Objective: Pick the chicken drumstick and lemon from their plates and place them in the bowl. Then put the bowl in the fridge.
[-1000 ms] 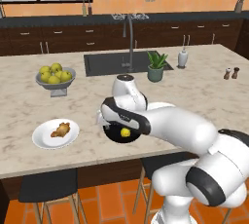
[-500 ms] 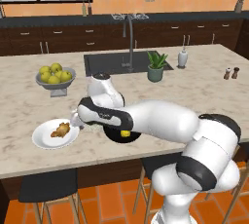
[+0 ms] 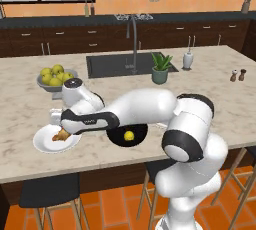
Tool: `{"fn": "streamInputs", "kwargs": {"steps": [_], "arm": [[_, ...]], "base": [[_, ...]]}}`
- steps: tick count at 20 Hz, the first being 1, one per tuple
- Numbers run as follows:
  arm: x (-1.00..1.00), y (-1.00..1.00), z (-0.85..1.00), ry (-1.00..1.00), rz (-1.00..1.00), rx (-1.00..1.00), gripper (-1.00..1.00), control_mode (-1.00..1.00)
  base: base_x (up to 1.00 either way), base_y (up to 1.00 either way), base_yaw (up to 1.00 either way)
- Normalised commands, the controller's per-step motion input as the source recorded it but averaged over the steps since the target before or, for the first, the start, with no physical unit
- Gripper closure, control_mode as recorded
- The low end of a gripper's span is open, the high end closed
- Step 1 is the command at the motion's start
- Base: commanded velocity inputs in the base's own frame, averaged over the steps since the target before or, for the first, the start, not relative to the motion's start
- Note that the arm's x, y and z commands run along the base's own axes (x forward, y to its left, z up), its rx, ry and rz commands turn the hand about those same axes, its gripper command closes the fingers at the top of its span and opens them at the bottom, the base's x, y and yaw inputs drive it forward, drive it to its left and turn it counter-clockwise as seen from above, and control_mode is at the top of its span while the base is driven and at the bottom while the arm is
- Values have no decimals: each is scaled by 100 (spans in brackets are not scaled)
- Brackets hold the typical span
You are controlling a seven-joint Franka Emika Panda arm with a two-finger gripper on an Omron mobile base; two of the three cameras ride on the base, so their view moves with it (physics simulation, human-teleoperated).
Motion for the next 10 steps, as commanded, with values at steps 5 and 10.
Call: {"fn": "streamInputs", "kwargs": {"steps": [5,10], "arm": [[44,-9,-14,7,-19,1,-100,-100],[5,-8,-39,1,0,13,-100,-100]], "base": [[0,0,0],[0,0,0]]}}
